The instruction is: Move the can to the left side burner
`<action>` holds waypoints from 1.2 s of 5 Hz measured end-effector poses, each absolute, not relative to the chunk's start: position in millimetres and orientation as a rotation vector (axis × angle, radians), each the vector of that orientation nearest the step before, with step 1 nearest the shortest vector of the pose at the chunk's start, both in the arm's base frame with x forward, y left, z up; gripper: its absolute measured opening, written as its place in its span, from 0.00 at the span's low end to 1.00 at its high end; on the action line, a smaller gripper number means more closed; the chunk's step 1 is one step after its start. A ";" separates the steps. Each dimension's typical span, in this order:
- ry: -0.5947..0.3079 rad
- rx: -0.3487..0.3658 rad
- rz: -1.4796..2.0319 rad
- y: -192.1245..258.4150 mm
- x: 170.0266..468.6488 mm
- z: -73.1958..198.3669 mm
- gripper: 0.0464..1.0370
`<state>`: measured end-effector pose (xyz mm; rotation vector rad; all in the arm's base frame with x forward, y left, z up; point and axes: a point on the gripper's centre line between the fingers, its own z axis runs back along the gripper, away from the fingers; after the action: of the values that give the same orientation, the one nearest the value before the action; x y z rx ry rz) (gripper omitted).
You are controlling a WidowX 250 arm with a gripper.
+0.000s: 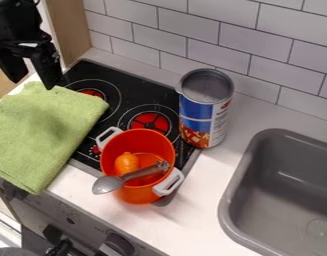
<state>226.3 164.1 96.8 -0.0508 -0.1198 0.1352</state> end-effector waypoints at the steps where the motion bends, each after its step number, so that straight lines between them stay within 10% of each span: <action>1: -0.102 -0.070 0.141 161.1 224.0 90.6 0.96; 6: -0.196 -0.176 0.469 -2.6 234.4 115.7 0.96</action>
<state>234.4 -2.6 115.7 -0.1756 -0.1965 0.4691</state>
